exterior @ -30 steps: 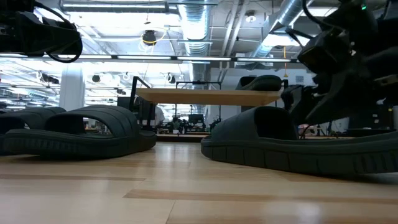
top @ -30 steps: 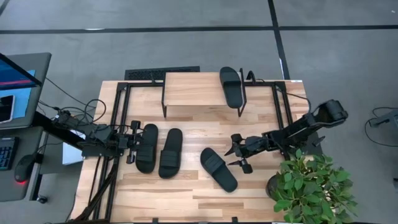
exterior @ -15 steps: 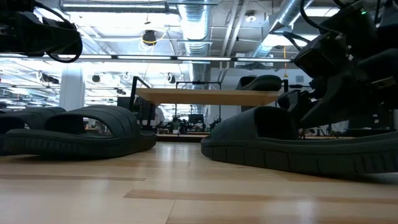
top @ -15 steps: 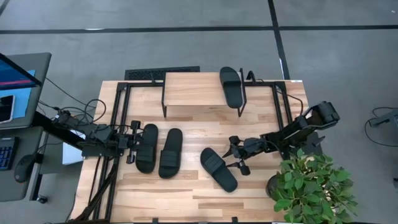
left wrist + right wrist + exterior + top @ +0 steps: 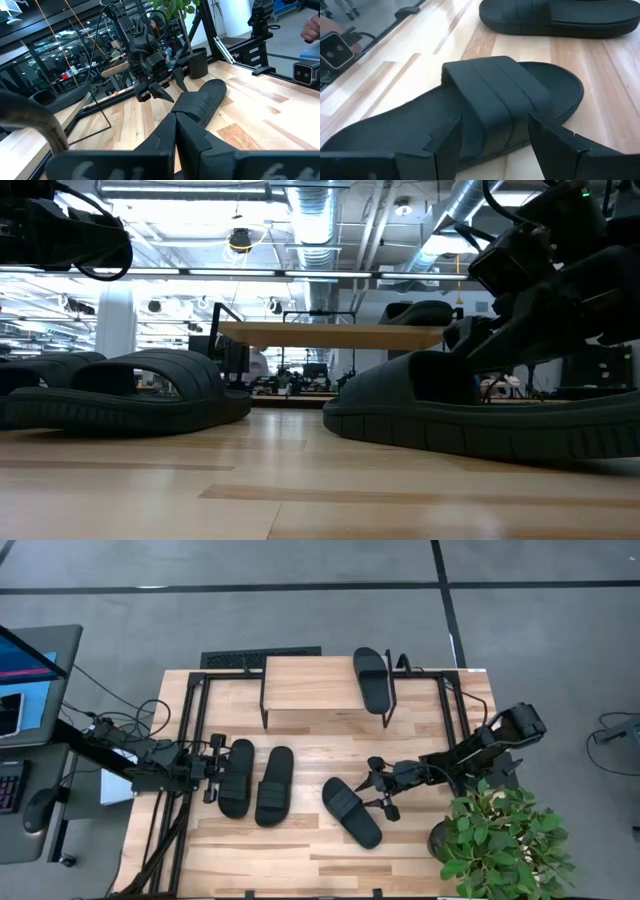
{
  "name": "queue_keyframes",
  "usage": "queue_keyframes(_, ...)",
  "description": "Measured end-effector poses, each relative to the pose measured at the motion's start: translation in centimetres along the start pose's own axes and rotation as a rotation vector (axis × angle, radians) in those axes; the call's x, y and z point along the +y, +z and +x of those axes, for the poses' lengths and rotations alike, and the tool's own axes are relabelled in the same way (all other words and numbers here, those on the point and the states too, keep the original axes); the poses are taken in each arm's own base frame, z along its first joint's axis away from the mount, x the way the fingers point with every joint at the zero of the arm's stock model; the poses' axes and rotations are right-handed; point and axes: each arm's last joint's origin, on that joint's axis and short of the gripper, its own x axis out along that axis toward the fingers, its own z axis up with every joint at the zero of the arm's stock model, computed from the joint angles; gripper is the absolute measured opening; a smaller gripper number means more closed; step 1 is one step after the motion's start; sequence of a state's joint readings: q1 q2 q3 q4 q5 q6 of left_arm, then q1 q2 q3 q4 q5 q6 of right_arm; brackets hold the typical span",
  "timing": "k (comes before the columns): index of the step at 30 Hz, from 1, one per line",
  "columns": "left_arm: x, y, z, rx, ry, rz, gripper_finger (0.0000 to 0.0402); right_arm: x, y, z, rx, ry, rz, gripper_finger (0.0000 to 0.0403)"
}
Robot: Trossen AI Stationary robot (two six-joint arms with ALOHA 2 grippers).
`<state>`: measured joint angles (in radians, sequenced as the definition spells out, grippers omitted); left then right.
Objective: Pick and place slides into the shelf
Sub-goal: Put the right black slide on the shelf
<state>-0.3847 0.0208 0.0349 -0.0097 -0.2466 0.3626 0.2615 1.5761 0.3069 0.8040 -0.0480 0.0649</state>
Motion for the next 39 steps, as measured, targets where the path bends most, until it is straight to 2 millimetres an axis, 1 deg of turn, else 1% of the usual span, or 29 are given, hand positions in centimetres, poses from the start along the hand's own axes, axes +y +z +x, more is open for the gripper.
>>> queue_keyframes(16,0.0,0.0,0.0,0.000,0.000,0.000,0.0000,-0.1,-0.3,0.1,0.023,-0.032,0.017,0.0214)
queue_keyframes(20,0.0,0.0,0.0,0.000,0.000,0.000,0.0000,-0.4,-0.8,0.7,0.045,-0.043,0.027,0.0214)
queue_keyframes(24,0.0,0.0,0.0,-0.001,0.000,0.000,0.0000,-0.7,-0.9,1.7,0.060,-0.047,0.037,0.0214)
queue_keyframes(26,0.0,0.0,0.0,0.000,0.000,0.000,0.0000,-0.8,-0.8,2.0,0.063,-0.046,0.039,0.0207)
queue_keyframes(28,0.0,0.0,0.0,-0.001,0.001,0.000,0.0000,-0.8,-0.8,2.1,0.064,-0.046,0.044,0.0188)
queue_keyframes(30,0.0,0.0,0.0,-0.001,0.000,0.000,0.0000,-0.8,-0.8,2.1,0.065,-0.044,0.047,0.0151)
queue_keyframes(34,0.0,0.0,0.0,0.000,0.000,0.000,0.0000,-0.7,-0.8,2.1,0.073,-0.016,0.044,0.0032)
queue_keyframes(35,0.0,0.0,0.0,-0.001,0.000,0.000,0.0000,-0.7,-0.8,2.1,0.073,-0.010,0.037,0.0018)
queue_keyframes(39,0.0,0.0,0.0,-0.001,0.000,0.000,0.0000,-0.7,-0.8,2.1,0.075,-0.011,0.032,0.0007)
